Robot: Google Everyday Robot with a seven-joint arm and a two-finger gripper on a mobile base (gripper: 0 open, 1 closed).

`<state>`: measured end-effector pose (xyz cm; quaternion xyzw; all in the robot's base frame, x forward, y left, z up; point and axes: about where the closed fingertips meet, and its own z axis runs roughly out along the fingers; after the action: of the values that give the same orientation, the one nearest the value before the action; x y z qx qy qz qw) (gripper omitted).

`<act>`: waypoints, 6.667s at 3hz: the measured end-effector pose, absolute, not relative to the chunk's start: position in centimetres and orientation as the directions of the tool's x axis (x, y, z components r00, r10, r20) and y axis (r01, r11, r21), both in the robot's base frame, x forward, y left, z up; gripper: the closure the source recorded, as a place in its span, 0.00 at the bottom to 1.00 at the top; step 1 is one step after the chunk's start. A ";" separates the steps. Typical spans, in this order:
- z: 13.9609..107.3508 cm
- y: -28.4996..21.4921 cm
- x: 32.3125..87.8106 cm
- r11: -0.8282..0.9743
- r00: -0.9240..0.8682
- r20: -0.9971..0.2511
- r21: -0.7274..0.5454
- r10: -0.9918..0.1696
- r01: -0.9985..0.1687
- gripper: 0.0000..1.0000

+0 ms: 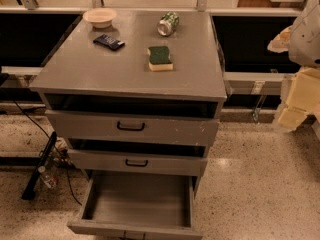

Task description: Place sponge into bottom drawer

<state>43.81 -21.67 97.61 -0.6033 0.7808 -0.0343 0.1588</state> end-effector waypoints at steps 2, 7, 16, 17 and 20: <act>97.2 -21.0 45.1 0.311 -0.250 -0.250 -0.250 -0.935 -0.917 0.00; 95.1 -16.5 58.3 0.481 -0.382 -0.415 -0.163 -0.826 -0.862 0.00; 90.8 -8.3 63.0 0.567 -0.468 -0.424 -0.140 -0.775 -0.812 0.00; 89.5 -8.4 64.8 0.642 -0.547 -0.375 -0.199 -0.748 -0.741 0.00; 88.4 -7.2 73.1 0.813 -0.714 -0.388 -0.269 -0.583 -0.517 0.00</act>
Offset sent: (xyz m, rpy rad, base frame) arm 0.0308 0.0144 -0.0143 0.0986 -0.0196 -0.0782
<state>73.13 -7.17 88.37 -0.2978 0.9231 -0.0705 0.2327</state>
